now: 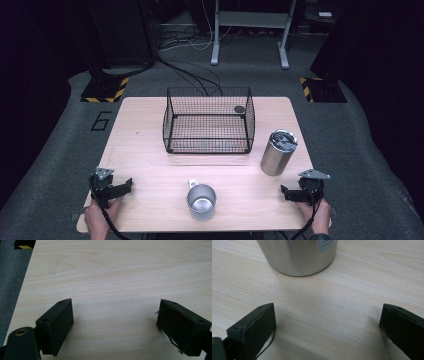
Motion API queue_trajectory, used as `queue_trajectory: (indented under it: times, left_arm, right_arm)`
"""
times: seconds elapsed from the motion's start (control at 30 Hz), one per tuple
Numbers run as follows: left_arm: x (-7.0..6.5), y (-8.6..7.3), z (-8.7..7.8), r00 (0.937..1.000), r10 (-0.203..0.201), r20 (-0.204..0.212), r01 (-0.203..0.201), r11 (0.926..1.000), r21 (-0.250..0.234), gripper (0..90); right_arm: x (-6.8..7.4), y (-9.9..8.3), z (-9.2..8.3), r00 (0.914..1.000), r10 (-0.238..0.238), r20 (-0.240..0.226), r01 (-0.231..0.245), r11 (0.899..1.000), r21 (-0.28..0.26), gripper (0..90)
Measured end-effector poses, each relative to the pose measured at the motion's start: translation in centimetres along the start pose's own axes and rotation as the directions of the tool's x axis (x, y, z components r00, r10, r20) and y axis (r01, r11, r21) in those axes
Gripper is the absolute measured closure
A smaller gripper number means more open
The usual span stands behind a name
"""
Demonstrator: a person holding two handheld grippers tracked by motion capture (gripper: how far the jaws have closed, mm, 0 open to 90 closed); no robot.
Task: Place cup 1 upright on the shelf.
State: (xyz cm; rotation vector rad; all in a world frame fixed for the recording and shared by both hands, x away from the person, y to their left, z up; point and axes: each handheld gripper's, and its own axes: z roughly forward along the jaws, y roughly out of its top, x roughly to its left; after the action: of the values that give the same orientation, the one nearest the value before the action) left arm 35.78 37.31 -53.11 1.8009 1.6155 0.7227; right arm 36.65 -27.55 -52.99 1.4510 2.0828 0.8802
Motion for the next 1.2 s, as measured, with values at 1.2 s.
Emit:
queue_trajectory:
  times: [1.2]
  left_arm:
    - [0.1, 3.3, 3.6, 0.9668, 0.175, 0.187, -0.175, 0.9845, -0.015, 13.3]
  right_arm:
    - [-0.3, 0.9, -0.7, 0.9935, 0.113, 0.015, -0.114, 0.993, 0.019, 3.8]
